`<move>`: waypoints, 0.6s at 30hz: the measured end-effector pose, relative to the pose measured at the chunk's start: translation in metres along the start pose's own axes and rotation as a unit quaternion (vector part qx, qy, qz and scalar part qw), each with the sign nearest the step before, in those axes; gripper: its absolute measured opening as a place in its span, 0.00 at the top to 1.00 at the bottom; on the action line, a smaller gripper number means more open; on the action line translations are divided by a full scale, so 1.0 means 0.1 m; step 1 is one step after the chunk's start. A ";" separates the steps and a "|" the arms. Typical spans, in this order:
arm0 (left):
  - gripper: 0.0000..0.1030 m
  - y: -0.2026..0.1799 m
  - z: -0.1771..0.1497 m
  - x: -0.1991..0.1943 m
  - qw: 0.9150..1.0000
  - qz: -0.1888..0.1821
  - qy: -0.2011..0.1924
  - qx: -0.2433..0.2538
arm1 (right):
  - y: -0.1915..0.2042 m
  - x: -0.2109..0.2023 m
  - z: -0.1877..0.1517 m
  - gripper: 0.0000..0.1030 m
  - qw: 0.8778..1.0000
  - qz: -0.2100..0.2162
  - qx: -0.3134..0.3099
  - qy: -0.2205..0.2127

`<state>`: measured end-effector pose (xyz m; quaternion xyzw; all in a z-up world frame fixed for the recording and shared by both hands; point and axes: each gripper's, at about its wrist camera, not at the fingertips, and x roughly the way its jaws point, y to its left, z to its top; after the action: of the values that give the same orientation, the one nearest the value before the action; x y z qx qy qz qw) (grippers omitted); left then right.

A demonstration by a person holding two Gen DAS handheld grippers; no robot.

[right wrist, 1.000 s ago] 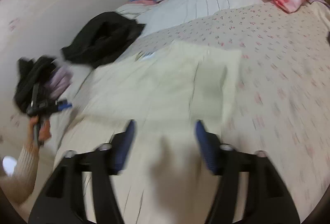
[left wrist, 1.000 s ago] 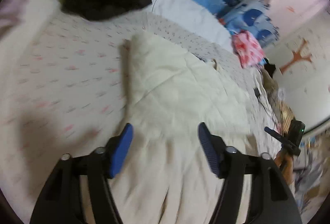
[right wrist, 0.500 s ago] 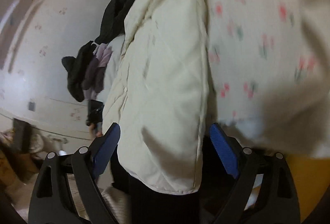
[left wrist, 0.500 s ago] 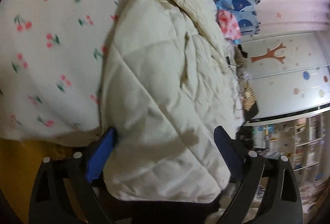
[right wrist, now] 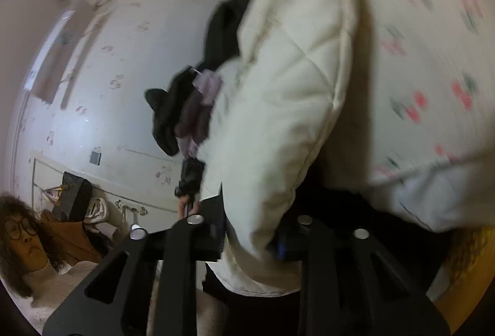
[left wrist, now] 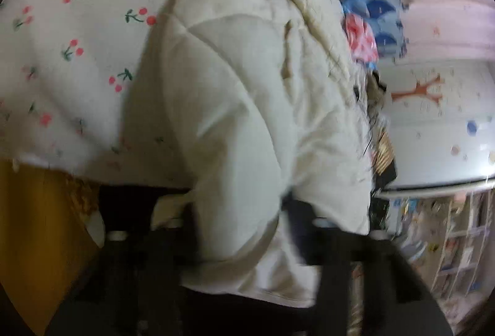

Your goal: Fold large clothes

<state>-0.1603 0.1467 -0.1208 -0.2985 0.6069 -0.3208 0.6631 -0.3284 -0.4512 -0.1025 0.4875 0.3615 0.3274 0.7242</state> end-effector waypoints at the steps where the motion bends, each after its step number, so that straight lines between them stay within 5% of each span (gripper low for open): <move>1: 0.82 -0.06 -0.03 -0.10 1.000 0.001 -0.009 0.006 | 0.17 -0.01 0.04 0.86 1.000 -0.001 -0.019 -0.010; 7: 0.89 -0.95 -0.20 -0.85 0.993 -0.035 -0.067 0.086 | 1.06 -0.45 0.10 0.88 0.992 0.032 -0.110 -0.058; 11: 0.89 -1.18 -0.47 -1.11 0.988 -0.037 -0.033 0.149 | 1.08 -0.68 -0.10 0.86 0.993 0.025 -0.112 -0.025; 15: 0.81 -0.54 -0.54 -0.91 0.989 -0.004 0.062 0.133 | 0.32 -0.82 -0.38 0.66 0.999 -0.023 -0.020 0.028; 18: 0.69 0.11 -0.50 -0.80 0.993 -0.038 0.082 0.081 | -0.14 -0.89 -0.56 0.56 0.999 -0.021 0.041 0.028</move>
<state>-0.2146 0.2168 -0.0847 -0.2387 0.6194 -0.4173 0.6206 -0.4203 -0.5031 -0.1118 0.4995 0.4052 0.3105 0.6999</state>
